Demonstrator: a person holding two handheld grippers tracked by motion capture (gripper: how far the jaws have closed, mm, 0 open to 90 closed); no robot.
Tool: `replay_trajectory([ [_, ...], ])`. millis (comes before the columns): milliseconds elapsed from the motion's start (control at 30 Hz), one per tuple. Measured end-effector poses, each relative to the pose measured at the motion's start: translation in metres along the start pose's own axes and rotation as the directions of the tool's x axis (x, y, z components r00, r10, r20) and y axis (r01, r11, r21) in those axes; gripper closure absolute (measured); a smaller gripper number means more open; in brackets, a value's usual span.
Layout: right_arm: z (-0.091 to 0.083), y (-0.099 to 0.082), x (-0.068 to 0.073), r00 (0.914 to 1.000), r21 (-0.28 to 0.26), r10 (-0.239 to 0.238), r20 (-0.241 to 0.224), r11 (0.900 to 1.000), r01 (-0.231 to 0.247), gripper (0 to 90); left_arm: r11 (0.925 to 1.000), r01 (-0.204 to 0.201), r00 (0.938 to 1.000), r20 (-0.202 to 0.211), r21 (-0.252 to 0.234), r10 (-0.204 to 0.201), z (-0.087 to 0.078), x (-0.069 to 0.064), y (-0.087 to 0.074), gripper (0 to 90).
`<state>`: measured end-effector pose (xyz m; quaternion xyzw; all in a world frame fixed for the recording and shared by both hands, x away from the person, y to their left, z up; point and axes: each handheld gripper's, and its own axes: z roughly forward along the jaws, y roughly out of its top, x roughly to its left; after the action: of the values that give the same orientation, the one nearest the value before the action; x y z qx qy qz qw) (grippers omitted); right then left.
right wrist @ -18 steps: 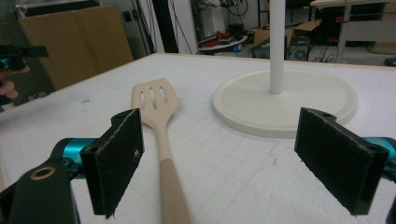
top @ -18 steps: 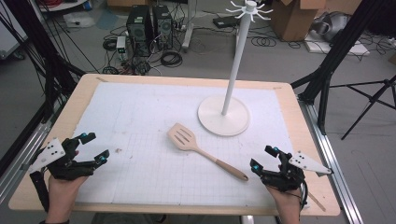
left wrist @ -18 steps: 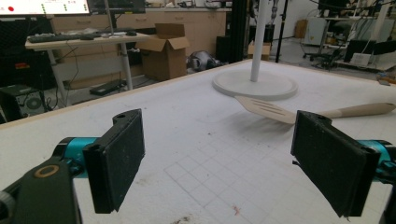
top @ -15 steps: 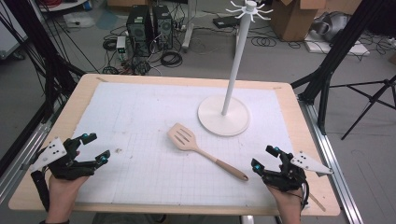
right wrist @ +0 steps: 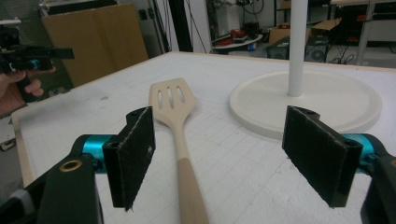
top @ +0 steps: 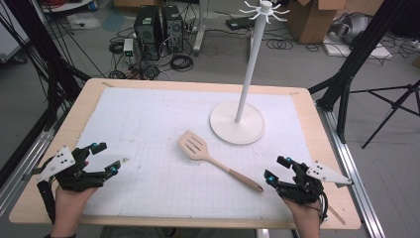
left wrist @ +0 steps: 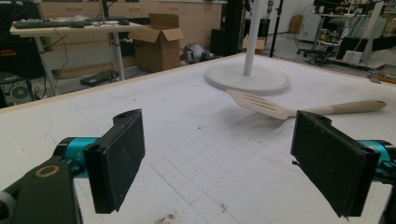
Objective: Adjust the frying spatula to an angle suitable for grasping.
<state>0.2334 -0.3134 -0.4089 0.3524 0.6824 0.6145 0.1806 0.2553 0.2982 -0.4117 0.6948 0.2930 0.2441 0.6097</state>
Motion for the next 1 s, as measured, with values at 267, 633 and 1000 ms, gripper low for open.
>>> replay_trajectory([
  [267,0.002,-0.002,0.015,0.9983,0.026,-0.048,-0.031,0.9984,0.049,44.8,1.0,-0.003,1.0,0.003,0.003,0.003,-0.001,-0.002,0.0,18.5],
  [633,0.014,-0.011,0.032,0.9919,0.148,-0.09,-0.089,0.9836,0.103,70.8,1.0,0.002,1.0,0.001,0.005,-0.002,-0.004,-0.001,-0.001,19.1],
  [1000,0.023,-0.025,0.038,0.9856,0.24,-0.101,-0.136,0.962,0.131,87.4,0.9999,0.007,0.9999,0.012,0.01,-0.007,-0.002,-0.003,-0.001,19.2],
])
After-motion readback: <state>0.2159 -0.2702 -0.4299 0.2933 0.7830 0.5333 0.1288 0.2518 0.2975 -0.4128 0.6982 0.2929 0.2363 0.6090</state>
